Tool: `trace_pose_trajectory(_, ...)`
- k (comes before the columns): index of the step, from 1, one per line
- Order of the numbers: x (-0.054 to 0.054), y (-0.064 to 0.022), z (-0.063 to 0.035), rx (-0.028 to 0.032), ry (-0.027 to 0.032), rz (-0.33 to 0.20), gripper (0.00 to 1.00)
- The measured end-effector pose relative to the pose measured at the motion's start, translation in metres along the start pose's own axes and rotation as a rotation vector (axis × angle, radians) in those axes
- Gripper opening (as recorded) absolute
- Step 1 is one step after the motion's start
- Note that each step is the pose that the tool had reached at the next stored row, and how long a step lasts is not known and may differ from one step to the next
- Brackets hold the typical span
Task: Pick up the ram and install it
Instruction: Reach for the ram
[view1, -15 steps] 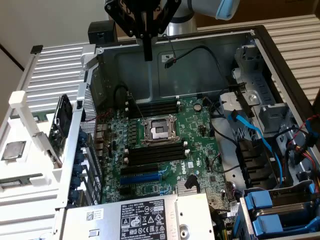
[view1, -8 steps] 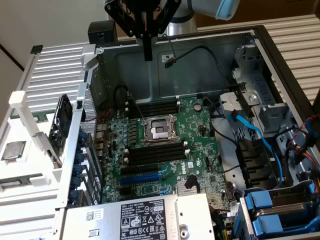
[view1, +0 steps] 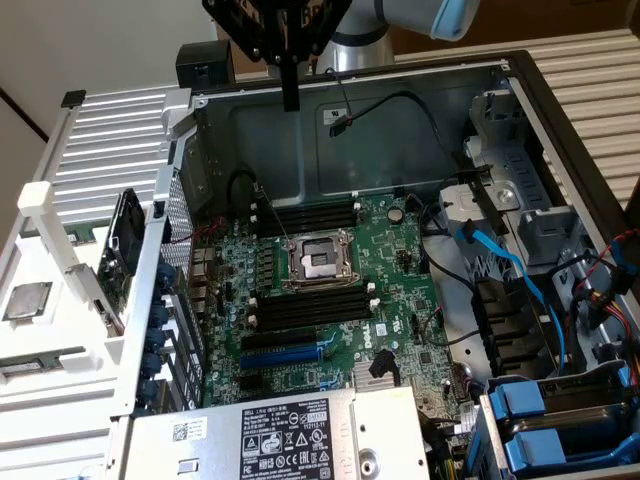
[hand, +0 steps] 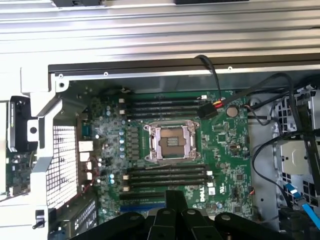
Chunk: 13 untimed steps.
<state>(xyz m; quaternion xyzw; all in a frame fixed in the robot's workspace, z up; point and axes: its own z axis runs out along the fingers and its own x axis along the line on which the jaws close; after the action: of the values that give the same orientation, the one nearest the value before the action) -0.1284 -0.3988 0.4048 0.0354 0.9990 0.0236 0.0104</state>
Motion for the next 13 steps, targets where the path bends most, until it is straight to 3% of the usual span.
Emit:
trace_pose_trajectory(5, 0.018, -0.0011, -0.0043, 0.0, -0.002, 0.0, 0.1)
trace_pose_trajectory(8, 0.039, -0.0025, -0.0049, 0.0, -0.0023, 0.0, 0.1)
trace_pose_trajectory(9, 0.052, -0.0035, -0.0052, 0.0001, -0.0022, 0.0, 0.1)
trace_pose_trajectory(13, 0.084, -0.0057, -0.006, 0.0002, -0.0022, 0.0, 0.1)
